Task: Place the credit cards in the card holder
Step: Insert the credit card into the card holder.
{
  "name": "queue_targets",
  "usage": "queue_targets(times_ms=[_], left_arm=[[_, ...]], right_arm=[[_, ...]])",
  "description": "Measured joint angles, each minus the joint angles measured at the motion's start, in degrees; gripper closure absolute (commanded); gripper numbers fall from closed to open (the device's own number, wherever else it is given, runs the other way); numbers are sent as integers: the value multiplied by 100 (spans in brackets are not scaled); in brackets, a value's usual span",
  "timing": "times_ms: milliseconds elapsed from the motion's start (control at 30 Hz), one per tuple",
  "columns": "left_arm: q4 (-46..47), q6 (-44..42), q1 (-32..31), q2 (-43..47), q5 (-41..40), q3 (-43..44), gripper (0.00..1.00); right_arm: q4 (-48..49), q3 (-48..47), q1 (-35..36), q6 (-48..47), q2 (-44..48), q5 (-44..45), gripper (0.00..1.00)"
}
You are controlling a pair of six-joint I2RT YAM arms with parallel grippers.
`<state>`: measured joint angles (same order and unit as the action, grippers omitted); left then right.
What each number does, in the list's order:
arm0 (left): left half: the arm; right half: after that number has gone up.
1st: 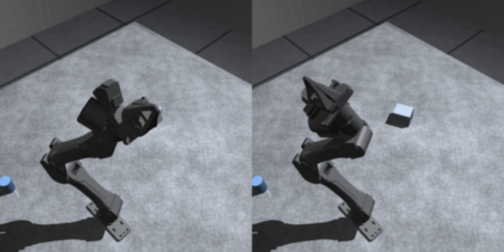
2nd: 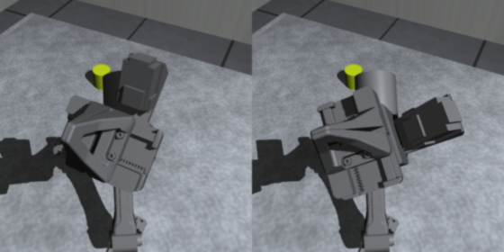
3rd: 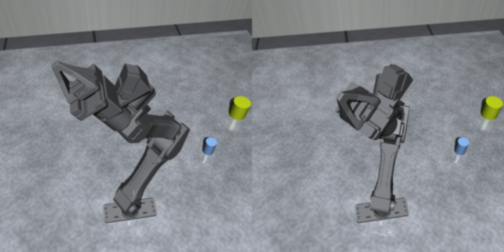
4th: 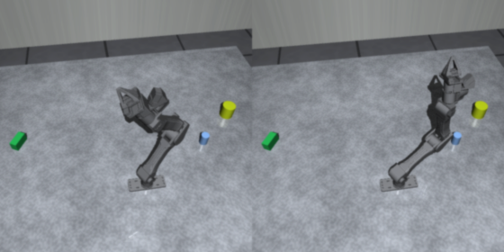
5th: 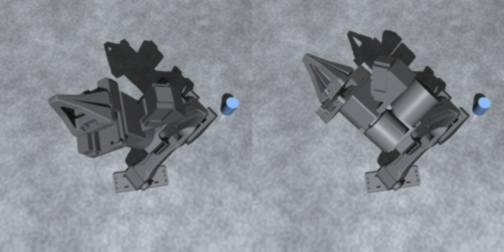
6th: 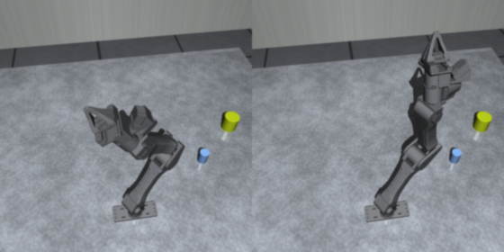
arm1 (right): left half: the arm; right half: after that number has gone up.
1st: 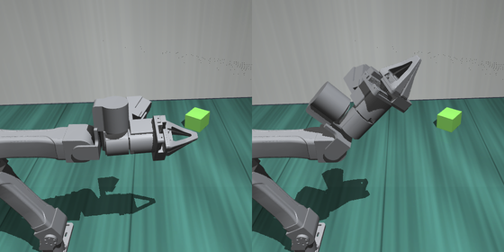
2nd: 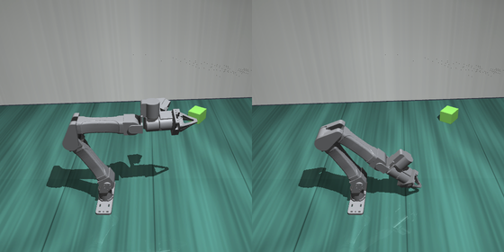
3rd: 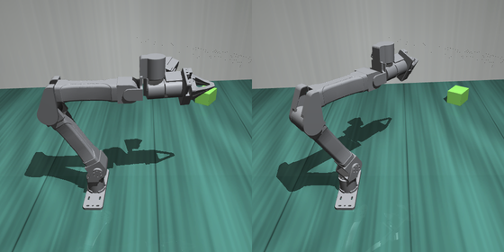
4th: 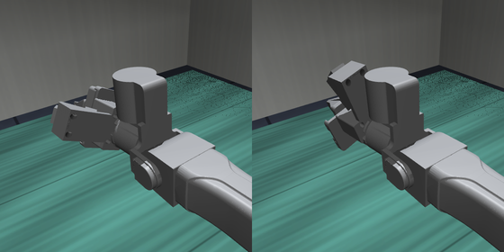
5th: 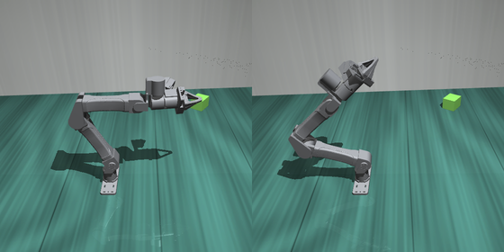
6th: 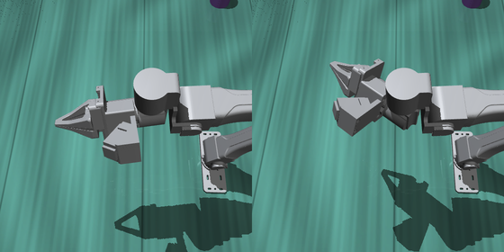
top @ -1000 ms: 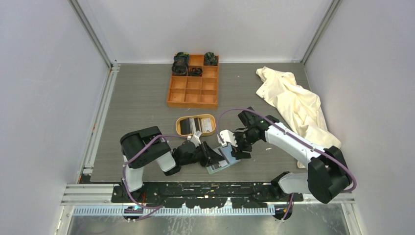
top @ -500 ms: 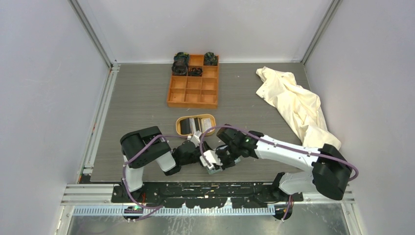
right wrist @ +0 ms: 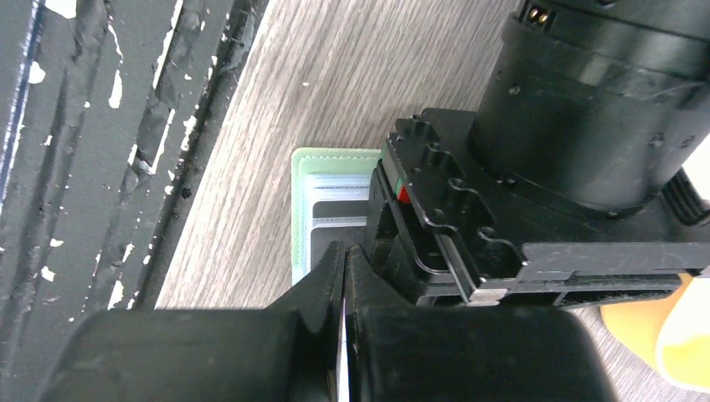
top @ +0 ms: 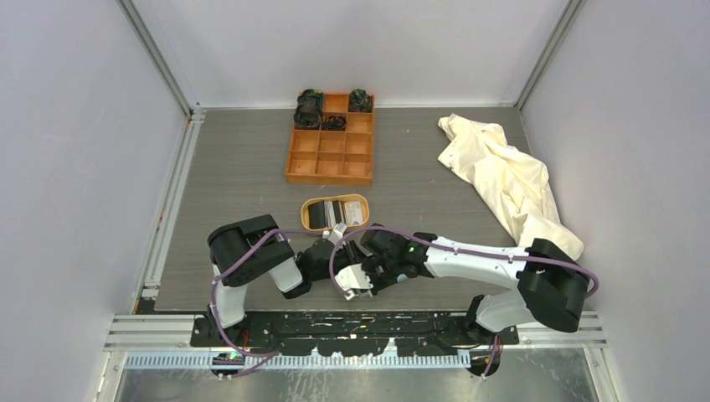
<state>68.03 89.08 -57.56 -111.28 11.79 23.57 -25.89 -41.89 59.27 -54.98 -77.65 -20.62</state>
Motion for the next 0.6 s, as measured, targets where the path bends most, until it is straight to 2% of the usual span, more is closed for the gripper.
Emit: queue_targets(times_ms=[267,600], left_arm=[[-4,0,13,-11,22,22,81],[-35,-2,66,-11,24,63,79]], right_arm=[[-66,74,0,-81,-74,319,98],[-195,74,-363,-160,-72,201,98]])
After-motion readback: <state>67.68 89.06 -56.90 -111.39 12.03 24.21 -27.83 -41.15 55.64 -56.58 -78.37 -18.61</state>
